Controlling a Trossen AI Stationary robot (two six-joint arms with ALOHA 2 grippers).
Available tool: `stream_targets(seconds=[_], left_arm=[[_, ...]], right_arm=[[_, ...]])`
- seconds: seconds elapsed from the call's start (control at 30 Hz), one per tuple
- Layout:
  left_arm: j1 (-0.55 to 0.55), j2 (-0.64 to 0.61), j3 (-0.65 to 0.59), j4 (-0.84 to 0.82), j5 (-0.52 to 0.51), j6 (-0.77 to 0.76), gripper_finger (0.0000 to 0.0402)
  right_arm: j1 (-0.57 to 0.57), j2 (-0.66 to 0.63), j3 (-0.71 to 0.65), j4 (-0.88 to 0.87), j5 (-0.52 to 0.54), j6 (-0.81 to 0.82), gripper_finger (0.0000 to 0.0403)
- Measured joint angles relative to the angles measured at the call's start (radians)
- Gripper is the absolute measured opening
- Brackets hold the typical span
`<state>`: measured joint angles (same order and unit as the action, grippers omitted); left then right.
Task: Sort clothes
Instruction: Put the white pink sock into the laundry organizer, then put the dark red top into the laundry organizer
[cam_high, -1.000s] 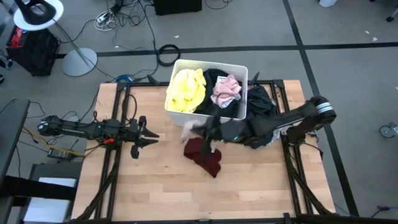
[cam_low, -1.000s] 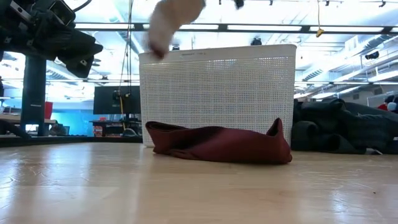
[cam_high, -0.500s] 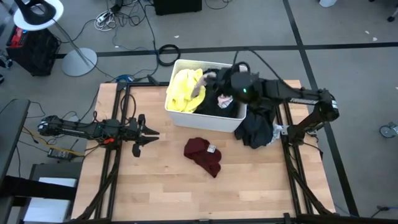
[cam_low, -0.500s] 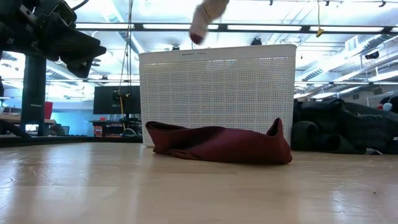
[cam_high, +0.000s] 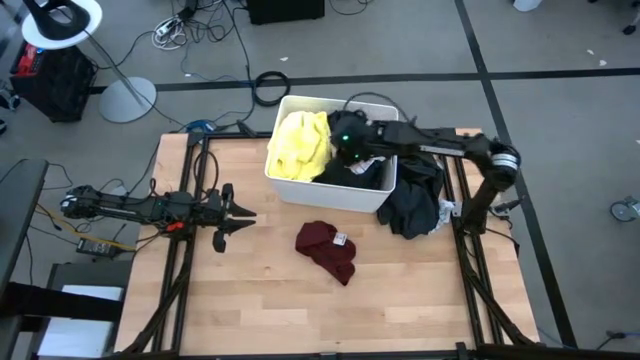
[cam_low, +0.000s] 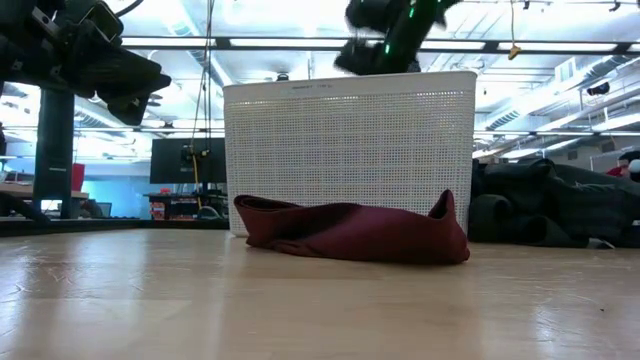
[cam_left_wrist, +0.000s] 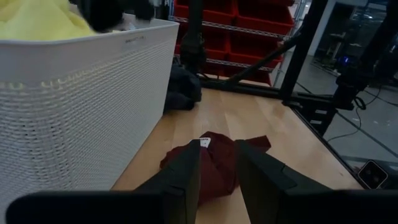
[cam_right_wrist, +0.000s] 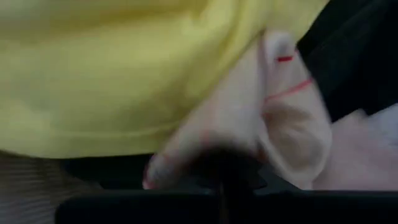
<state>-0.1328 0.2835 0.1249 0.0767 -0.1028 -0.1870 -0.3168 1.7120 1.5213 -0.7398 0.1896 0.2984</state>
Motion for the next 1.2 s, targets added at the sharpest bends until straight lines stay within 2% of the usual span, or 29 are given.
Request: stream_targets(seconds=[0.2, 0.33, 0.6, 0.83, 1.03, 1.2], left_arm=[[0.0, 0.0, 0.0, 0.018, 0.0, -0.001, 0.0106], [0.0, 0.0, 0.0, 0.034, 0.0, -0.001, 0.0106], [0.0, 0.0, 0.0, 0.037, 0.001, -0.001, 0.0106], [0.0, 0.0, 0.0, 0.037, 0.002, -0.001, 0.0106], [0.0, 0.0, 0.0, 0.037, 0.003, -0.001, 0.0106], [0.0, 0.0, 0.0, 0.037, 0.003, -0.001, 0.0106]], right_arm=[[-0.038, 0.096, -0.017, 0.004, -0.042, 0.076, 0.0039], [-0.051, 0.081, -0.019, 0.003, -0.074, 0.064, 0.0077], [-0.072, -0.071, -0.006, -0.002, -0.081, 0.059, 0.0149], [-0.058, -0.253, 0.002, -0.019, -0.096, 0.106, 0.0184], [0.048, -0.38, 0.003, -0.043, -0.106, 0.226, 0.0186], [0.242, -0.403, 0.001, -0.04, 0.026, 0.276, 0.0177]])
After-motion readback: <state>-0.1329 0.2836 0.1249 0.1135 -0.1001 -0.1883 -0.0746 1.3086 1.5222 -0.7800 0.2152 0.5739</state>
